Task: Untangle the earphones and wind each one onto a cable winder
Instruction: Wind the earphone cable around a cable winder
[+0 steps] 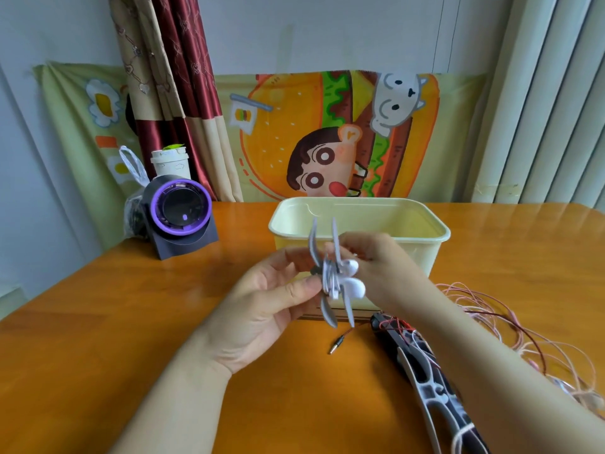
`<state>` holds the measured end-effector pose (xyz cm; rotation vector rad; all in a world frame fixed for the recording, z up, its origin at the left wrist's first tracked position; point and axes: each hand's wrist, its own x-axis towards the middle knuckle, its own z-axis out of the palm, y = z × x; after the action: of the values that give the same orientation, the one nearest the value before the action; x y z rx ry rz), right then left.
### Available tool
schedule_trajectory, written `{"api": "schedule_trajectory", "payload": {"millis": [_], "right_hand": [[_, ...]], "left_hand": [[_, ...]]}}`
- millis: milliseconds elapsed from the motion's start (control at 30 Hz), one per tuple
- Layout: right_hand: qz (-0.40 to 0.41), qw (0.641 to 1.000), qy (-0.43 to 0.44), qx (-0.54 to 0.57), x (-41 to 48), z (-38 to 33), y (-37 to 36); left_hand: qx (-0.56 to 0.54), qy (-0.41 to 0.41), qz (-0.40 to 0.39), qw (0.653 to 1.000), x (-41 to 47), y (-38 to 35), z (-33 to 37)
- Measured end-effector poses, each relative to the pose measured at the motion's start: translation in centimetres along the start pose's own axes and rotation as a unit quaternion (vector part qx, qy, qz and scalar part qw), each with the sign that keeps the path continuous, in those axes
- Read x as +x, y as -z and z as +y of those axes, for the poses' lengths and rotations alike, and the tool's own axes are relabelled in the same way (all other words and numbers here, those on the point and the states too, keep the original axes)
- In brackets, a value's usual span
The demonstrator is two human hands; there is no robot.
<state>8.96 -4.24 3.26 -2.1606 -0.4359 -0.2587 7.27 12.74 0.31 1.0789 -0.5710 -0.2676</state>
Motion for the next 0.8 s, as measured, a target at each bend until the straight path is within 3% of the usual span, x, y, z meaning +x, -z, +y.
{"api": "schedule_trajectory", "payload": {"millis": [133,300,500,600,800], "right_hand": [[-0.096,0.994,-0.033,-0.041,-0.5,-0.1,-0.8],[-0.169,0.981,-0.029,-0.092,-1.0,-0.3,-1.2],[-0.152,0.971,0.004,-0.186,-1.4,-1.1,-0.8],[-0.150,0.960,0.037,-0.234,-1.7,-1.8,-0.7],[-0.070,0.933,0.073,-0.346,-1.0,-2.6,0.7]], "left_hand": [[-0.041,-0.033,0.082,0.995,0.3,0.7,0.4],[-0.015,-0.039,0.225,0.974,0.5,0.8,0.5],[0.166,-0.030,0.310,0.935,0.4,1.7,-0.3],[0.262,-0.036,0.306,0.914,0.4,1.4,-0.4],[0.373,0.007,0.228,0.899,0.1,0.5,-0.1]]}}
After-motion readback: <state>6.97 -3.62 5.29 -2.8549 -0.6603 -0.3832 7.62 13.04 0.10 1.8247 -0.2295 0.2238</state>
